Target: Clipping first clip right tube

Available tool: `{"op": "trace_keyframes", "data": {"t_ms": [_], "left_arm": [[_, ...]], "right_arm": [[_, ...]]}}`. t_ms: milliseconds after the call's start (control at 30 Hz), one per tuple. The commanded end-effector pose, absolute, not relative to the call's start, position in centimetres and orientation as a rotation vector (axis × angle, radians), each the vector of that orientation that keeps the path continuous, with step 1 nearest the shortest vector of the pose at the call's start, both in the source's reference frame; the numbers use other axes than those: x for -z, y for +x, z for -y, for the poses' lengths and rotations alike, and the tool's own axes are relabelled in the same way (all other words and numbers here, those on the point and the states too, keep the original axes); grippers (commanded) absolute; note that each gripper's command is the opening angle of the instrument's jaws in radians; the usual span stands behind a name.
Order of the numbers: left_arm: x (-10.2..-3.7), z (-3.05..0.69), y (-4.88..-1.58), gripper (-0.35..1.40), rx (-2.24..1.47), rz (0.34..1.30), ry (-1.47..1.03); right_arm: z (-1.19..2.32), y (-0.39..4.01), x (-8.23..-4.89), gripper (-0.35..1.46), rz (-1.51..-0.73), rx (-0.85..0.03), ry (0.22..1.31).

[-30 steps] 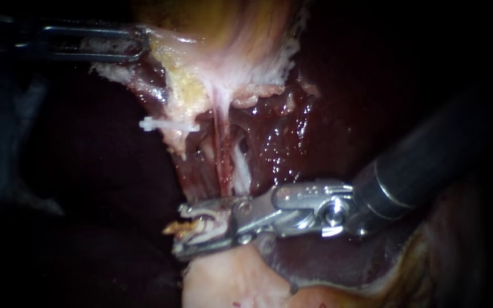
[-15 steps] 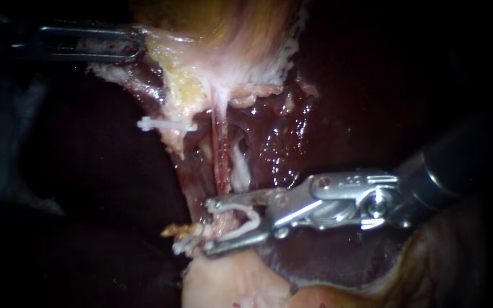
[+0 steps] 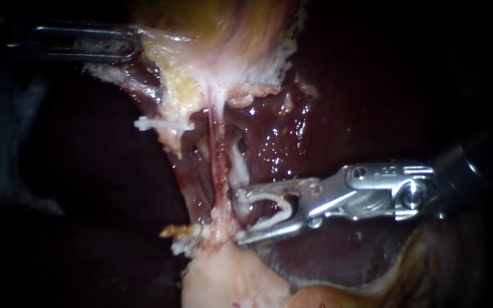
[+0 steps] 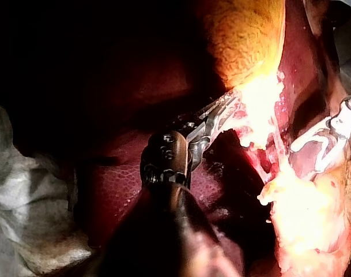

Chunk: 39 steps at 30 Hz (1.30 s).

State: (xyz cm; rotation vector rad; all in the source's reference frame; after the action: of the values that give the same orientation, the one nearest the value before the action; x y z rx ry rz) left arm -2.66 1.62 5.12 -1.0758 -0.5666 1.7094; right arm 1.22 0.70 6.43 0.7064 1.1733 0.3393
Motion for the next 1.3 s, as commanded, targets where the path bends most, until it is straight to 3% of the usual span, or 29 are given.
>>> {"op": "trace_keyframes", "data": {"t_ms": [33,667,1300], "left_arm": [[-5.12,-1.62,-2.66,-0.35,-1.709,0.567,-1.076],[-5.11,-1.62,-2.66,-0.35,-1.709,0.567,-1.076],[-5.11,-1.62,-2.68,-0.35,-1.709,0.566,-1.076]], "right_arm": [[-0.70,1.23,-6.46,0.50,-1.173,-0.342,0.703],[-0.71,1.46,-6.97,0.50,-1.168,-0.359,0.677],[-0.58,1.86,-6.94,0.50,-1.270,-0.393,0.809]]}}
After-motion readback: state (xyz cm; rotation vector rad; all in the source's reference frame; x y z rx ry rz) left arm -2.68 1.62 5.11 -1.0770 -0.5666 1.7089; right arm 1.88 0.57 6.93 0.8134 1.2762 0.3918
